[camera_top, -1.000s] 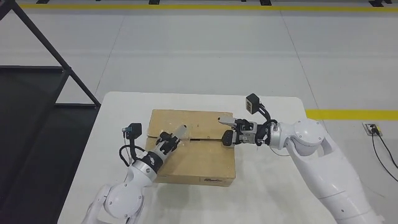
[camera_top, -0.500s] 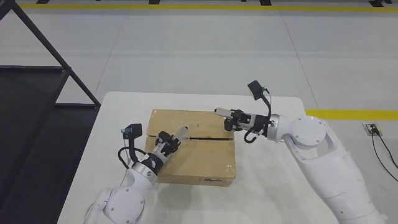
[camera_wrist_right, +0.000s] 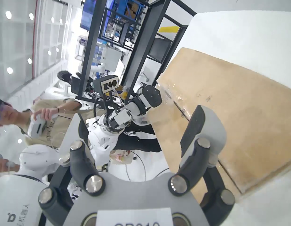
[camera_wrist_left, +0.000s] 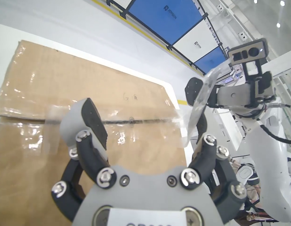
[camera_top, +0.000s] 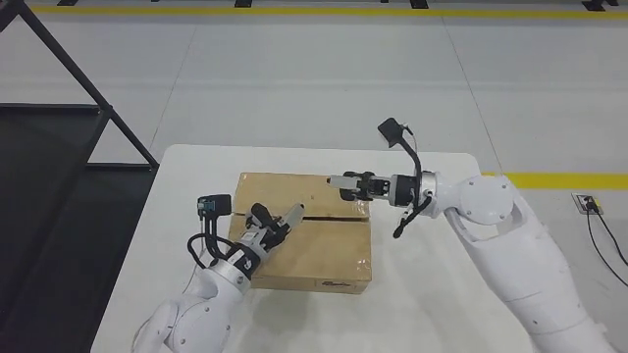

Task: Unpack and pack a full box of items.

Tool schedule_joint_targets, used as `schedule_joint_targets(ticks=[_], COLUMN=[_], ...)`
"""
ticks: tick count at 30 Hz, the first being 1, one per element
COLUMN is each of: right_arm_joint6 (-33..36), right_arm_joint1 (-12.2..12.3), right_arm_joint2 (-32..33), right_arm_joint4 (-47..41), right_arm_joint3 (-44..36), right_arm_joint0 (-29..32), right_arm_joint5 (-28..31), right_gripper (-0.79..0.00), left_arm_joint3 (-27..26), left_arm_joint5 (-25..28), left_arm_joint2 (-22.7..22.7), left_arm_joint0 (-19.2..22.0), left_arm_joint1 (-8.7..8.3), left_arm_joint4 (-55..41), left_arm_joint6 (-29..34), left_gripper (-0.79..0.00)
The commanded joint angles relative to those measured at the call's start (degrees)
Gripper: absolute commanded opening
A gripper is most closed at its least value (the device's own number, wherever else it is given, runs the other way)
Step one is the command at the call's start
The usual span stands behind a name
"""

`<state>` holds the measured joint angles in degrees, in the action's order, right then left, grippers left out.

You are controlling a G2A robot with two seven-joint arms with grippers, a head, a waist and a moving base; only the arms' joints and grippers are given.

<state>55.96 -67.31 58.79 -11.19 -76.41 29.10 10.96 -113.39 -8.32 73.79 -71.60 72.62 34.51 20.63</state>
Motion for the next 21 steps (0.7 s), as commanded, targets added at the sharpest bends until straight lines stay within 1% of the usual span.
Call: schedule_joint_targets(ticks=[1, 6, 10, 15, 21], right_arm_joint6=[-1.3, -0.5, -0.5, 0.8, 4.7], right_arm_joint1=[-0.5, -1.2, -1.4, -1.5, -1.4], right_arm_joint2=[-1.2, -2.7, -3.0, -3.1, -3.0], right_arm_joint4=[0.3, -0.7, 0.2, -1.4, -3.0], right_arm_joint3=[1.5, 3.9, 4.6, 4.2, 2.4], right_arm_joint0=[-1.5, -3.1, -3.9, -3.5, -3.2], right_arm_joint5=[-0.1, 4.7, 5.0, 6.3, 7.9], right_gripper=[0.0, 0.0, 0.0, 0.0, 0.0], left_arm_joint3=[-0.3, -0.8, -0.7, 0.2, 1.8], left_arm_joint5=[-0.2, -0.3, -0.7, -1.4, -1.9], left_arm_joint2=[0.0, 0.3, 0.3, -0.7, -1.8], left_arm_joint0=[0.1, -0.1, 0.4, 1.5, 2.7], left_arm_joint1=[0.05, 0.01, 0.0, 0.1, 0.23], left_arm_joint4=[-0.2, 0.8, 1.3, 2.6, 3.4], left_arm_joint6=[-0.1, 0.0, 1.2, 2.2, 3.8], left_gripper=[0.0, 0.0, 0.0, 0.0, 0.0])
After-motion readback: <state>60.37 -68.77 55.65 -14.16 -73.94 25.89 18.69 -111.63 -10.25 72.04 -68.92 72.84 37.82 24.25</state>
